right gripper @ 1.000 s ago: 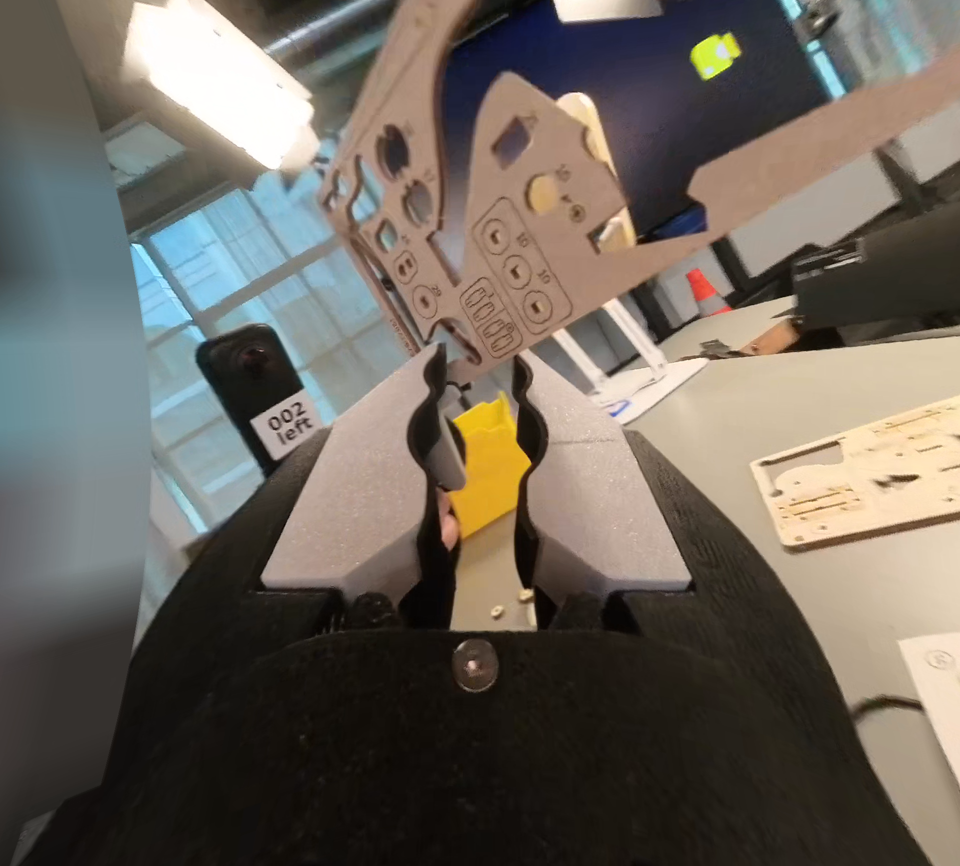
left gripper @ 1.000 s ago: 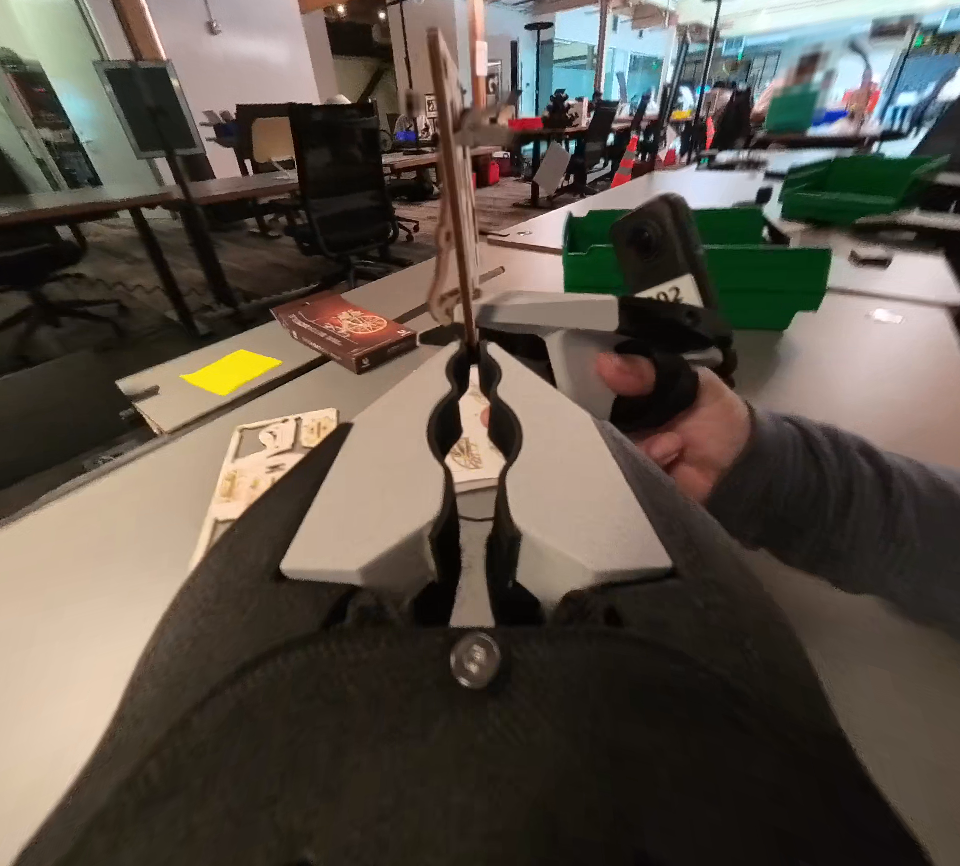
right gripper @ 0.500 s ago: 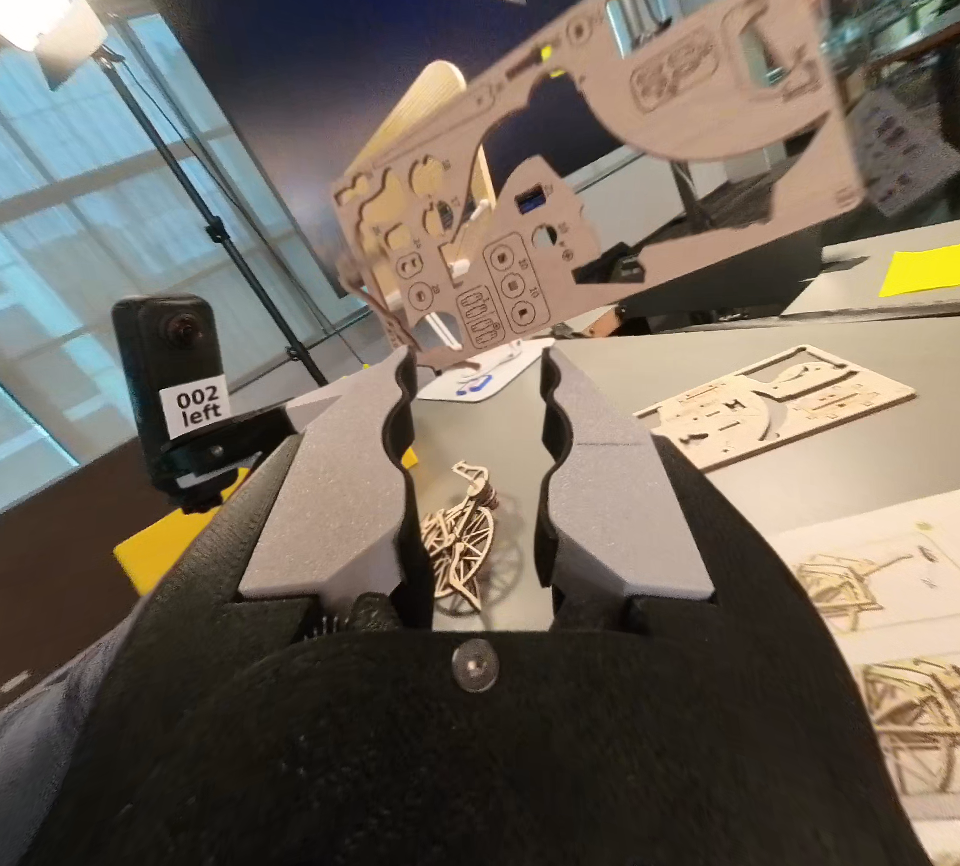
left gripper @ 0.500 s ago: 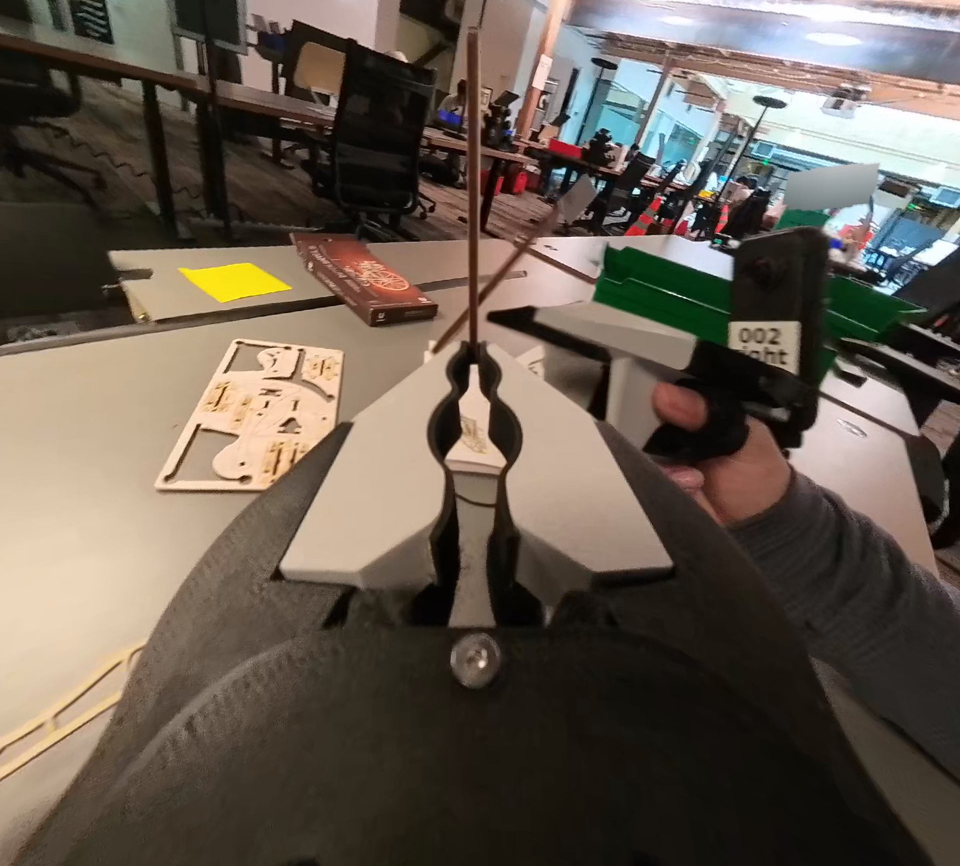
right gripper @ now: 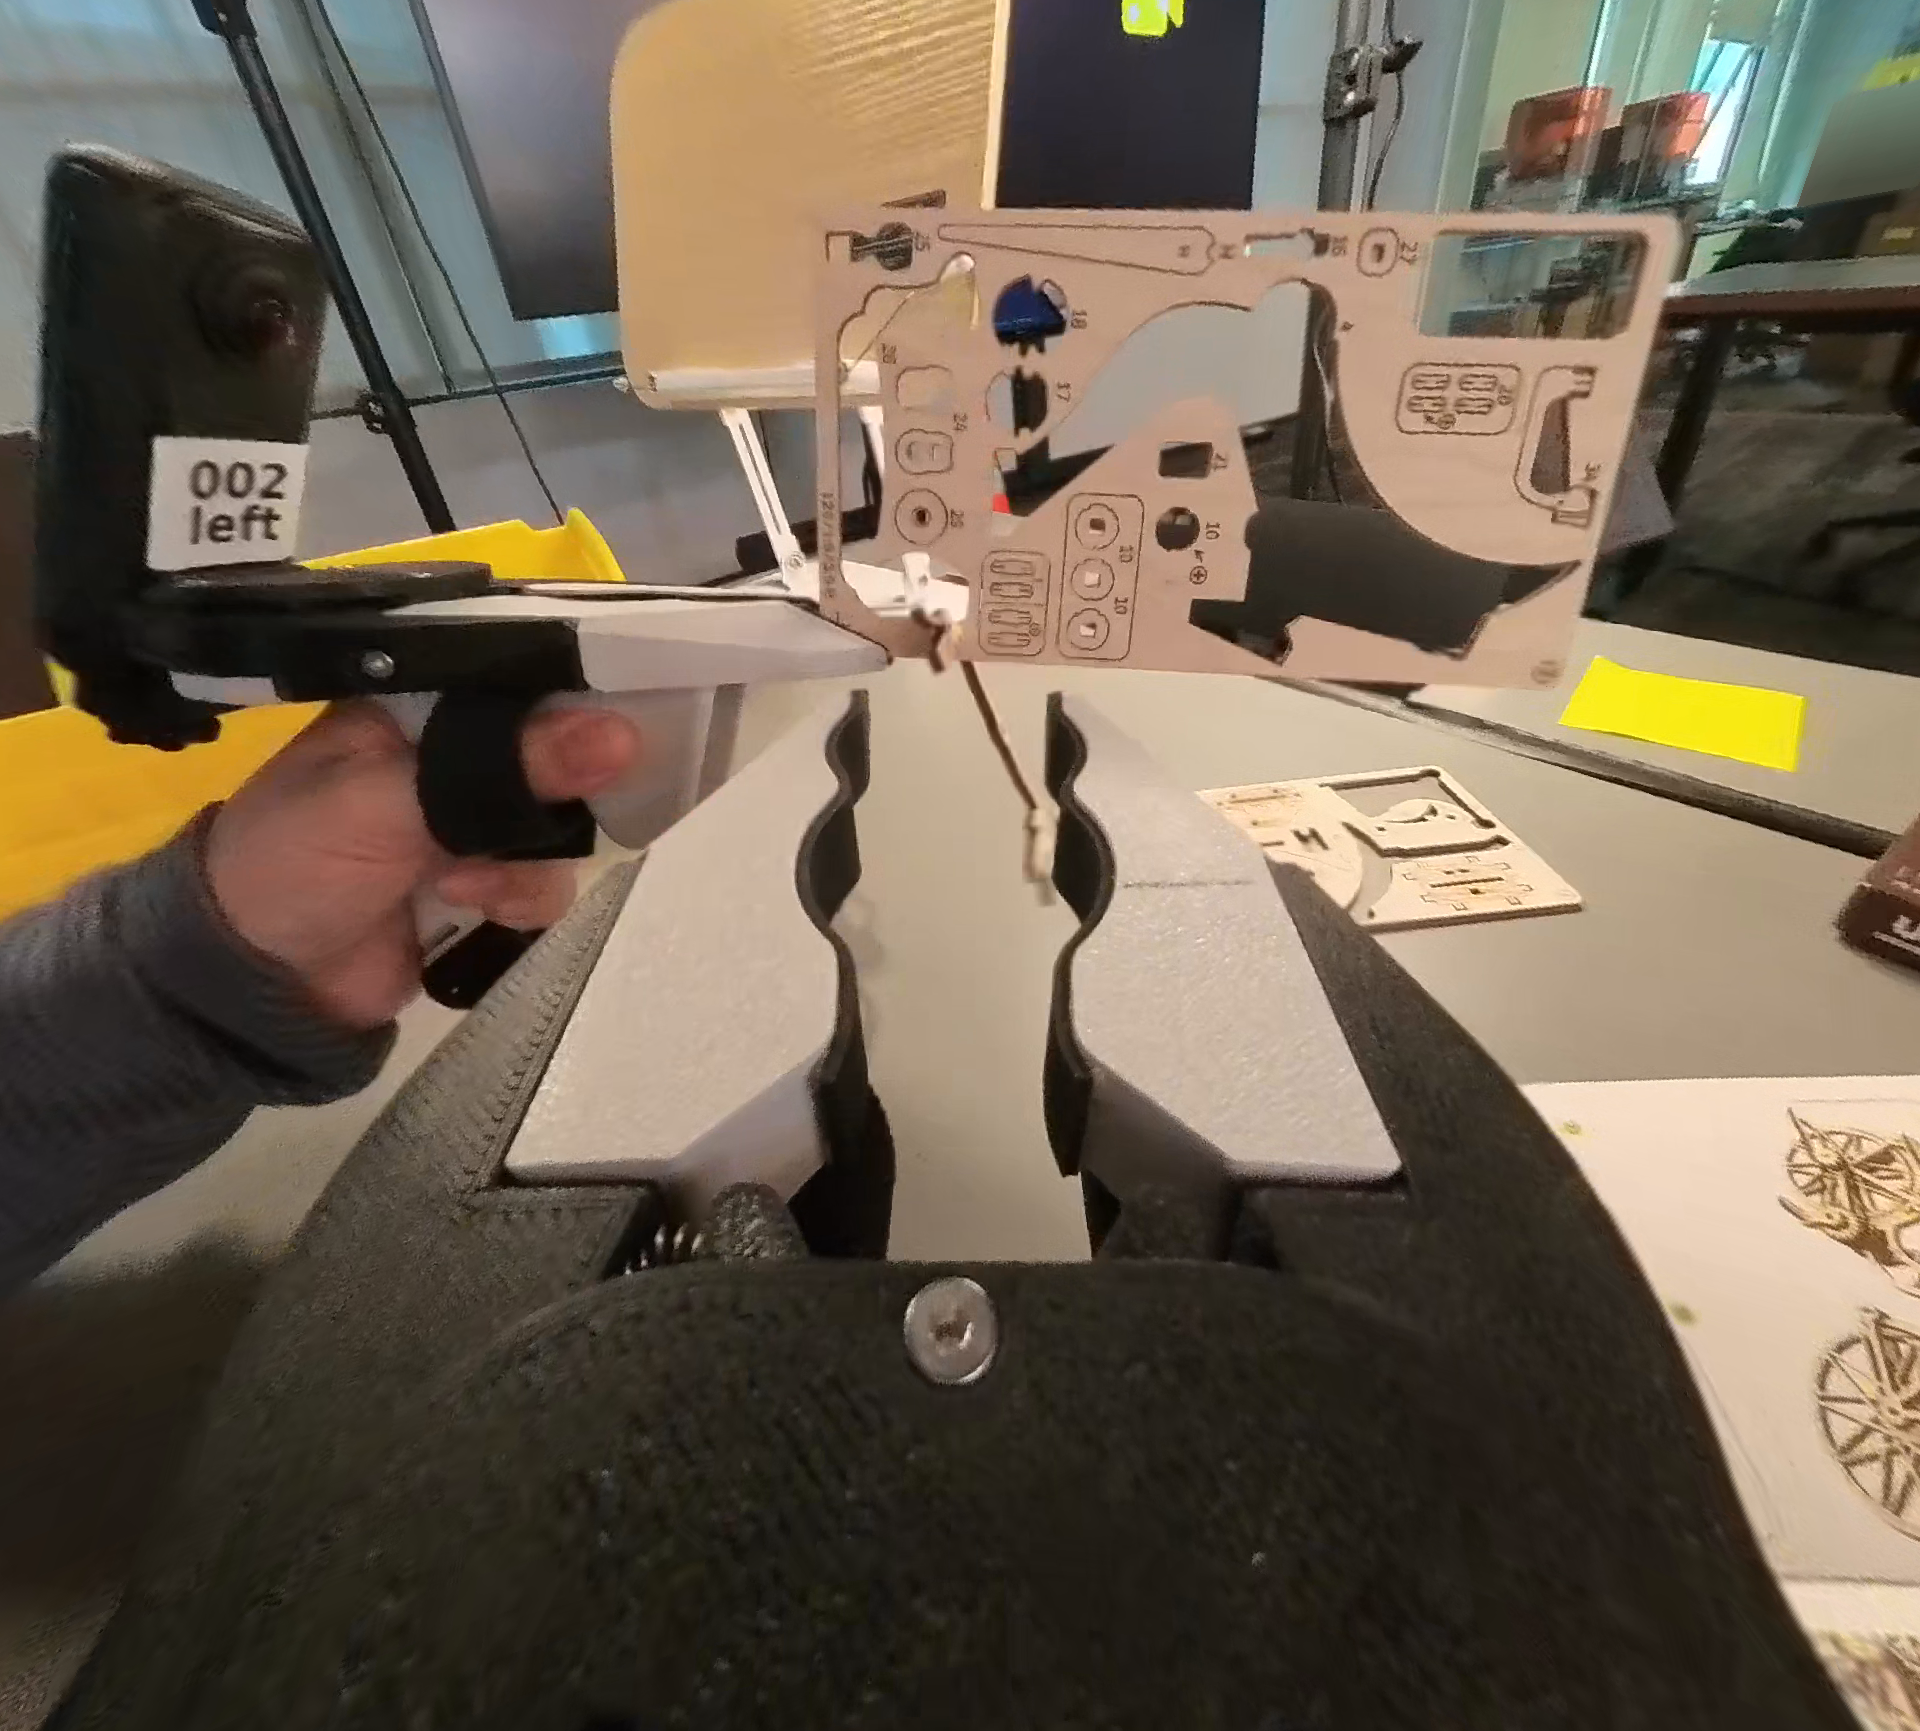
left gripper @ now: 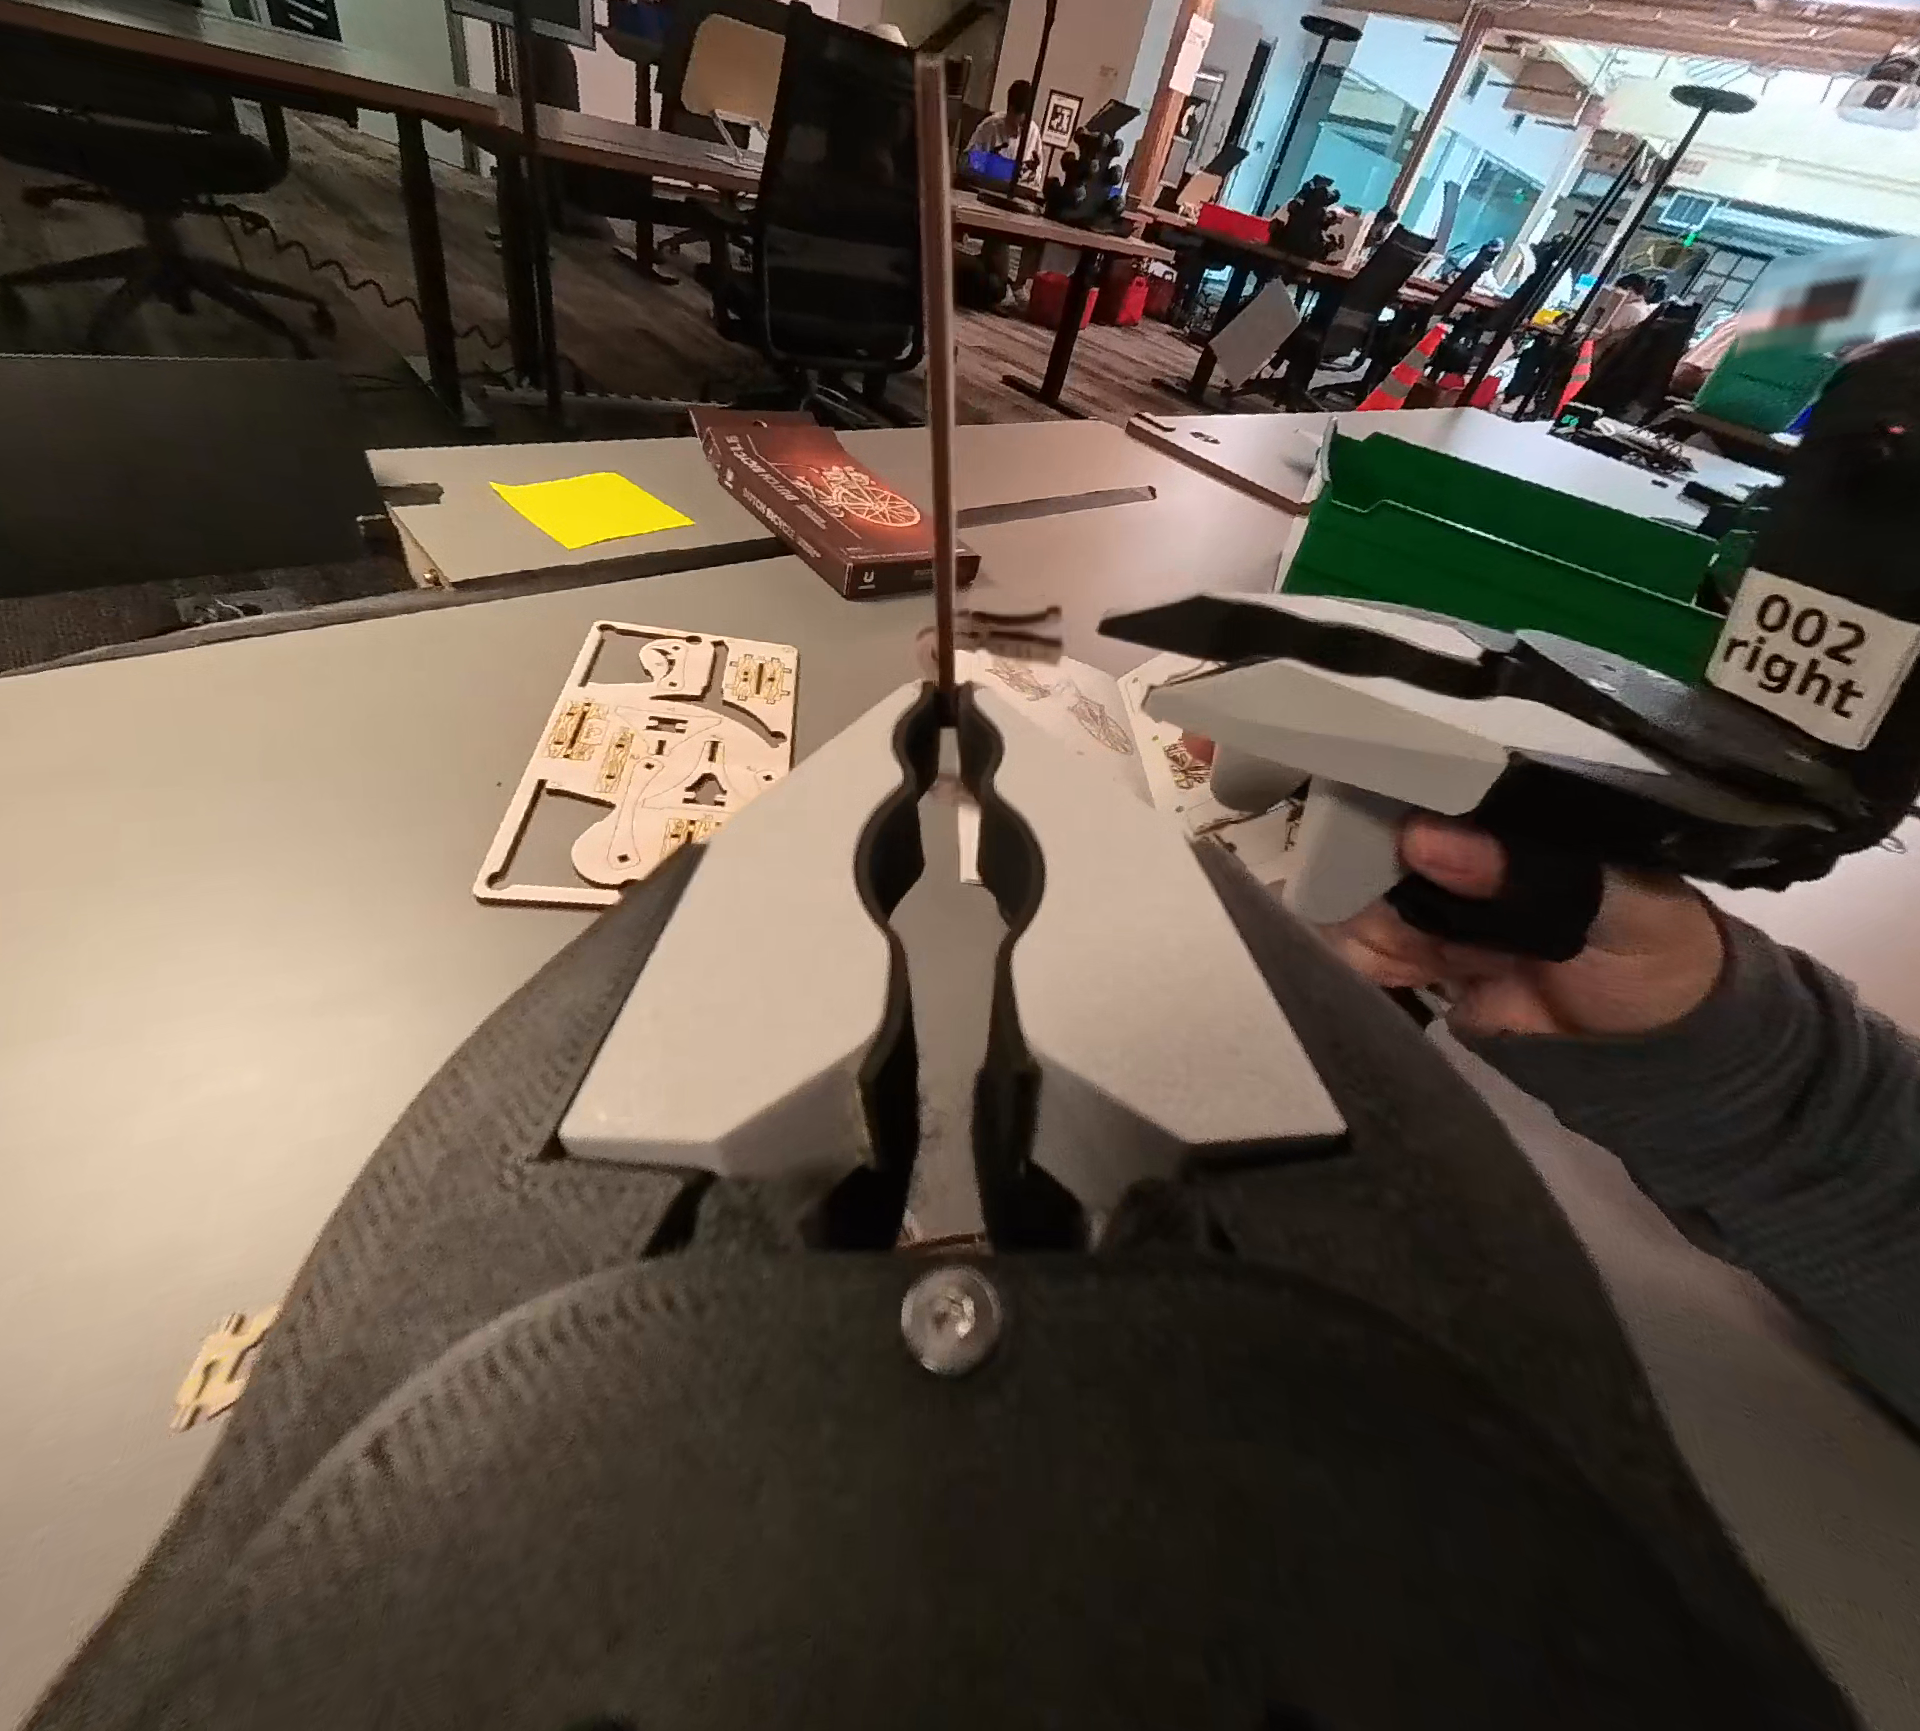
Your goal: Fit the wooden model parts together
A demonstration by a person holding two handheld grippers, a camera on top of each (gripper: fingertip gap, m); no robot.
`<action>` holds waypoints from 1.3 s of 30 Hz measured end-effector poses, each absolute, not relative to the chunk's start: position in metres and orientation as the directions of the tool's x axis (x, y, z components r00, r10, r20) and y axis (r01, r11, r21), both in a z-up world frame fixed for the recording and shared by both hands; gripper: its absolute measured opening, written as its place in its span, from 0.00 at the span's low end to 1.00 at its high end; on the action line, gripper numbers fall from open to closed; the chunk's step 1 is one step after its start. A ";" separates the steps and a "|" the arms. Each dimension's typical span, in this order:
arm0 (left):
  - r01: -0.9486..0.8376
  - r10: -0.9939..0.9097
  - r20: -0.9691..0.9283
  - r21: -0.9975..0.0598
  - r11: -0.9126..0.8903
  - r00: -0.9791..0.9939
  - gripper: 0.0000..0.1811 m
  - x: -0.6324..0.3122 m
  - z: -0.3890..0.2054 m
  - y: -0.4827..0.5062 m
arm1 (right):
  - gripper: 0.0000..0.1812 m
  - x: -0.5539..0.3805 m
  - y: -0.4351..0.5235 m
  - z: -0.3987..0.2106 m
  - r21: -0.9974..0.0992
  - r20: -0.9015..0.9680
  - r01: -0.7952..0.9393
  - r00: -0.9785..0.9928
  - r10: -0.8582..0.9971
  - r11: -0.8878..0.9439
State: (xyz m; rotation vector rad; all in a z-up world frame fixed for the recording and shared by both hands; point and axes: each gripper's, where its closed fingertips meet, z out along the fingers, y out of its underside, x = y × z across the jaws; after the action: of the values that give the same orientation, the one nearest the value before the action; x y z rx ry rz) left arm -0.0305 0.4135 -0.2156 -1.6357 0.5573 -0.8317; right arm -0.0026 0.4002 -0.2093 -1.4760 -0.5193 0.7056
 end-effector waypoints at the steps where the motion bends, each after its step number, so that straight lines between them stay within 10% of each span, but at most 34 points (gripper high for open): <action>1: 0.080 -0.741 0.231 -0.969 -0.235 0.631 0.01 -0.031 -0.216 0.413 | 0.15 -0.003 0.399 -0.208 -0.992 -0.111 -0.119 0.695 0.711 -0.038; 39: -0.037 -0.803 0.189 -0.967 -0.254 0.565 0.01 -0.007 -0.230 0.400 | 0.00 0.000 0.401 -0.212 -0.992 0.125 0.088 0.774 0.620 0.091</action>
State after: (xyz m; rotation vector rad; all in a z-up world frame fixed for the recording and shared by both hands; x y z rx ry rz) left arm -0.0070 0.4000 -0.2302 -1.6816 0.7096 -0.8564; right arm 0.0000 0.4009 -0.2123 -1.4462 -0.6140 0.4346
